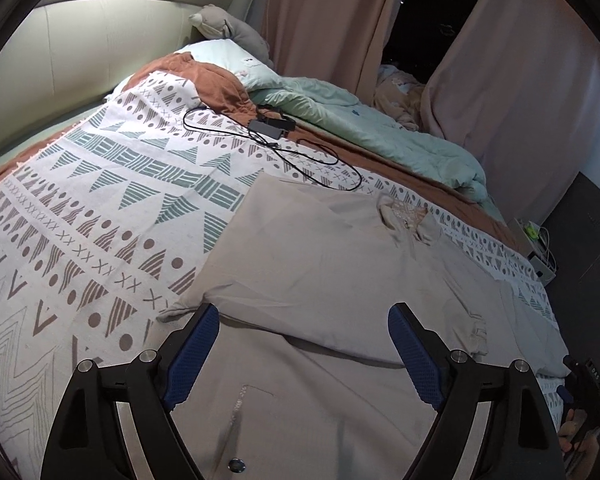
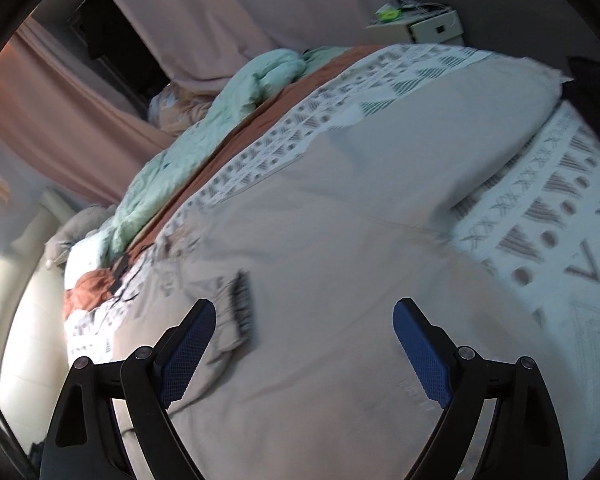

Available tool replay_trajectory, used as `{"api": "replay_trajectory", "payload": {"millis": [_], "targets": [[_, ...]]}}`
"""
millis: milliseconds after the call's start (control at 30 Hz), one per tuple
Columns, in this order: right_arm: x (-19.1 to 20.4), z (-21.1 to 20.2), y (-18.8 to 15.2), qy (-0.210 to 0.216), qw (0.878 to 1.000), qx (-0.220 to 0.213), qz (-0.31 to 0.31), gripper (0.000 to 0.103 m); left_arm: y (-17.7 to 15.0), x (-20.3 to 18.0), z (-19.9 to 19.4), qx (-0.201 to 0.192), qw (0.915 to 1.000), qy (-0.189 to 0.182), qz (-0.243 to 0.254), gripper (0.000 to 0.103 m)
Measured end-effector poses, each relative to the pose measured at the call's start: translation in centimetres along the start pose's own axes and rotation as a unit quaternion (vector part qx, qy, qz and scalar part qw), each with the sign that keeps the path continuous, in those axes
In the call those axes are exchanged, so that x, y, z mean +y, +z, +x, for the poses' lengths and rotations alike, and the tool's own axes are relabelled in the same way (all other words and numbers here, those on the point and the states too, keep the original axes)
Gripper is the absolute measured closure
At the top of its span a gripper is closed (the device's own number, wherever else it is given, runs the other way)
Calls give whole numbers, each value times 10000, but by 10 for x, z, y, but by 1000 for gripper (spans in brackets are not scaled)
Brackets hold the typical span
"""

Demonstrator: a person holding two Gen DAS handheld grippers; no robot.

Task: Fold large clothes
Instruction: 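Move the right tool to the other sleeve and close on its cuff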

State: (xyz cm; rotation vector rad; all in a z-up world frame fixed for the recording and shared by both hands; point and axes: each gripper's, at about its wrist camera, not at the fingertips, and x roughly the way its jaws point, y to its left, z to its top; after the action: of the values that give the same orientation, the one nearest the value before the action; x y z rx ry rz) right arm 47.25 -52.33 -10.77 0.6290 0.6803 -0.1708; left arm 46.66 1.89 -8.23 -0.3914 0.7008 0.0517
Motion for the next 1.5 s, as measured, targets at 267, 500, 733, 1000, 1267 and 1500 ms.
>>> {"api": "replay_trajectory", "payload": {"millis": [267,500,733,1000,1267,1500], "targets": [[-83,-14,40,-321,9985,-351,261,12,-11,-27,5,-34,9995,-34,312,16],[-145,-6,67,-261,9973,-322,607,16,-21,-41,19,60,9987,-62,496,16],[-185,17,103,-319,9964,-149,768,36,-28,-51,37,89,9973,83,728,17],[-227,43,129,-735,9936,42,861,57,-32,-52,52,25,9961,211,852,17],[-247,66,152,-951,9930,41,701,67,-39,-48,69,146,9954,369,876,17],[-252,79,165,-1043,9919,-43,717,68,-42,-52,71,165,9947,400,934,17]]}}
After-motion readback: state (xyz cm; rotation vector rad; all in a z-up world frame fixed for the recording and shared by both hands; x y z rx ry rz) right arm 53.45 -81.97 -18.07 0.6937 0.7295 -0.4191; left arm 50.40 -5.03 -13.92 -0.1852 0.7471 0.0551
